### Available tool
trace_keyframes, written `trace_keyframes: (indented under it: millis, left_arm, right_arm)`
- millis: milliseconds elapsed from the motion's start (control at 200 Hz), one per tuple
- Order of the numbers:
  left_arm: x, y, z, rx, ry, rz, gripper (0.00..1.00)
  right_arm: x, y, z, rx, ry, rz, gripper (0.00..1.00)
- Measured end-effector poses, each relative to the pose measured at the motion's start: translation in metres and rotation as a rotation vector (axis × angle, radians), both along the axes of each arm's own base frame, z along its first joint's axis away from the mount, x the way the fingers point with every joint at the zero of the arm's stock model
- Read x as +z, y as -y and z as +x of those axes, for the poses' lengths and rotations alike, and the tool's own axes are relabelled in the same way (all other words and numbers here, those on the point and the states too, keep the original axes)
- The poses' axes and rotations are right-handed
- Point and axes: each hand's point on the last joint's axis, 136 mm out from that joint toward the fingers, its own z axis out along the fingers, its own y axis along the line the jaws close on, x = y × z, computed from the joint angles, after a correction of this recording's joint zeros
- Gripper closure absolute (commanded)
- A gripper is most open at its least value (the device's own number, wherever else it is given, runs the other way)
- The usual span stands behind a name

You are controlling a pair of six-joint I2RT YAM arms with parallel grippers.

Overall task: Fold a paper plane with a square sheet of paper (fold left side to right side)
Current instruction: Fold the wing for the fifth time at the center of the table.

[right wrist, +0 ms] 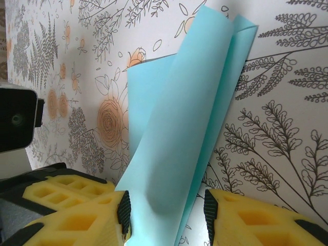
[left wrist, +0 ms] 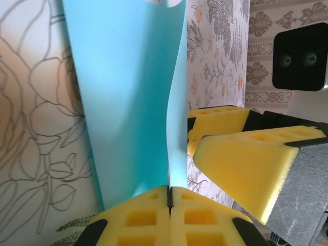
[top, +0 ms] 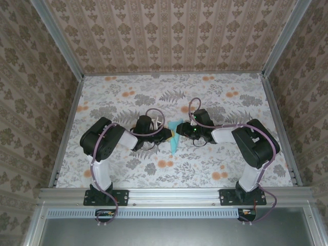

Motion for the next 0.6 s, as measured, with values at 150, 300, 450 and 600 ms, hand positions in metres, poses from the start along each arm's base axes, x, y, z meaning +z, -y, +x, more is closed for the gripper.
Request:
trace_keyframes:
  millis: [150,300,450,600]
  left_arm:
    - [0.004,0.000,0.006,-0.003,0.026,0.000,1.00]
    - [0.008,0.000,0.012,-0.012,0.059,-0.001,1.00]
    - [0.002,-0.004,0.012,-0.018,0.052,0.021,1.00]
    - [0.001,-0.006,0.012,-0.019,0.051,0.026,1.00]
  right_arm:
    - [0.001,0.000,0.000,0.001,0.001,0.001,0.51]
    - [0.004,0.001,0.000,0.002,0.005,0.003,0.44]
    - [0.010,0.005,0.001,-0.004,0.010,0.000,0.35]
    - [0.017,0.004,0.007,-0.013,0.013,0.008,0.26]
